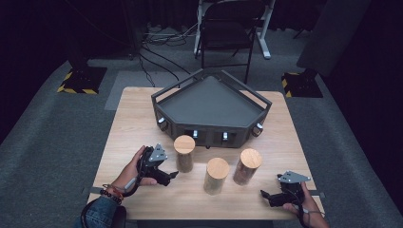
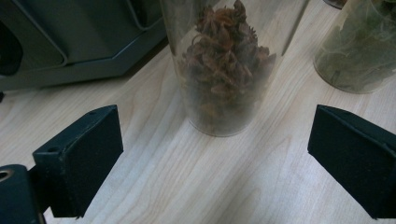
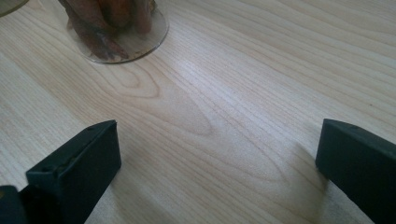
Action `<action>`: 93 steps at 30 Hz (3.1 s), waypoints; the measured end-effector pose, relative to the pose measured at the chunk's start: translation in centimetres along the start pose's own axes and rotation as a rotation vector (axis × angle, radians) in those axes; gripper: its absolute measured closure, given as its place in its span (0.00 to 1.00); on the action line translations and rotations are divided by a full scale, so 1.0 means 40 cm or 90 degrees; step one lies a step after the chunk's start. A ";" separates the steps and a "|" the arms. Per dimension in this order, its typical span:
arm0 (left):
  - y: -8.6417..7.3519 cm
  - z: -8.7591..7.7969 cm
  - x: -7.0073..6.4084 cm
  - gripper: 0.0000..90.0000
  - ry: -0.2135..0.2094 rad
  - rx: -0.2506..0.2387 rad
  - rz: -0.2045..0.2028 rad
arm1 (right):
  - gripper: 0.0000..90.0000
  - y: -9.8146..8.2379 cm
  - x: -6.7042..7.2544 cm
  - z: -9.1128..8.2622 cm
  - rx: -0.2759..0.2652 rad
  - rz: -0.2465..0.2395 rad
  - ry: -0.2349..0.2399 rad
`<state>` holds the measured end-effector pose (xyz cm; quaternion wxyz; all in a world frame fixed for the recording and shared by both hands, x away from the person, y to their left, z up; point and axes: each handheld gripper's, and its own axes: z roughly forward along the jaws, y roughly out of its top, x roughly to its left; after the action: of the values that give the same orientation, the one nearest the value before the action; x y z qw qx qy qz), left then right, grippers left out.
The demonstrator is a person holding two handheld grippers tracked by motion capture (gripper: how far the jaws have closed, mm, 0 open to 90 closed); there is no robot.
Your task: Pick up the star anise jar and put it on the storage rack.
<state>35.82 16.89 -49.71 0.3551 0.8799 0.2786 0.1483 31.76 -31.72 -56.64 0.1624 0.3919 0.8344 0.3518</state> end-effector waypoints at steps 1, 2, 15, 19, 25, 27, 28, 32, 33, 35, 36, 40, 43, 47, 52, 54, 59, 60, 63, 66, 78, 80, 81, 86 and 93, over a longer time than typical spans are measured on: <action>0.005 0.001 0.001 0.03 0.001 0.000 0.004 | 0.00 0.000 0.000 0.000 0.000 0.000 0.000; 0.009 0.003 0.002 0.03 0.003 0.001 0.006 | 0.00 0.000 0.000 0.000 0.000 0.000 0.000; 0.057 0.021 0.023 0.04 -0.009 -0.004 0.036 | 0.00 0.000 0.000 0.000 0.000 0.000 0.000; 0.068 0.034 0.014 0.04 -0.016 -0.009 0.034 | 0.00 0.000 0.000 0.000 0.000 0.000 0.000; 0.077 0.045 0.018 0.05 -0.012 -0.017 0.018 | 0.00 0.000 0.000 0.000 0.000 0.000 0.000; 0.081 0.050 0.019 0.06 -0.018 -0.022 0.014 | 0.00 0.000 0.000 0.000 0.000 0.000 0.000; 0.083 0.052 0.019 0.07 -0.018 -0.023 0.015 | 0.00 0.000 0.000 0.000 0.000 0.000 0.000; 0.091 0.060 0.016 0.11 -0.026 -0.029 0.018 | 0.00 0.000 0.000 0.000 0.000 0.000 0.000; 0.092 0.062 0.016 0.11 -0.030 -0.031 0.017 | 0.00 0.000 0.000 0.000 0.000 0.000 0.000; 0.094 0.065 0.015 0.13 -0.034 -0.031 0.017 | 0.00 0.000 0.000 0.000 0.000 0.000 0.000; 0.096 0.069 0.016 0.14 -0.039 -0.038 0.013 | 0.00 0.000 0.000 0.000 0.000 0.000 0.000; 0.098 0.074 0.014 0.18 -0.046 -0.047 0.014 | 0.00 0.000 0.000 0.000 0.000 0.000 0.000; 0.100 0.081 0.014 0.24 -0.054 -0.057 0.013 | 0.00 0.000 0.000 0.000 0.000 0.000 0.000; 0.100 0.084 0.017 0.27 -0.067 -0.061 0.017 | 0.00 0.000 0.000 0.000 0.000 0.000 0.000; 0.099 0.084 0.019 0.27 -0.070 -0.066 0.020 | 0.00 0.000 0.000 0.000 0.000 0.000 0.000; 0.098 0.085 0.019 0.27 -0.070 -0.069 0.019 | 0.00 0.000 0.000 0.000 0.000 0.000 0.000; 0.104 0.082 0.012 0.27 -0.059 -0.060 0.024 | 0.00 0.000 0.000 0.000 0.000 0.000 0.000; 0.106 0.081 0.011 0.27 -0.060 -0.060 0.021 | 0.00 0.000 0.000 0.000 0.000 0.000 0.000; 0.113 0.073 0.013 0.27 -0.060 -0.062 0.017 | 0.00 0.000 0.000 0.000 0.000 0.000 0.000; 0.124 0.061 0.013 0.27 -0.062 -0.068 0.013 | 0.00 0.000 0.000 0.000 0.000 0.000 0.000; 0.189 -0.008 0.021 0.27 -0.052 -0.085 -0.001 | 0.00 0.000 0.000 0.000 0.000 0.000 0.000; 0.204 -0.023 0.024 0.27 -0.051 -0.090 -0.004 | 0.00 0.000 0.000 0.000 0.000 0.000 0.000; 0.211 -0.031 0.025 0.27 -0.049 -0.092 -0.004 | 0.00 0.000 0.000 0.000 0.000 0.000 0.000; 0.246 -0.067 0.034 0.27 -0.047 -0.106 -0.006 | 0.00 0.000 0.000 0.000 0.000 0.000 0.000; 0.300 -0.110 0.043 0.27 -0.045 -0.120 -0.003 | 0.00 0.000 0.000 0.000 0.000 0.000 0.000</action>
<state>39.81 13.19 -38.02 0.4466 0.8465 0.2527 0.1419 31.76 -31.73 -56.64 0.1625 0.3920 0.8343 0.3519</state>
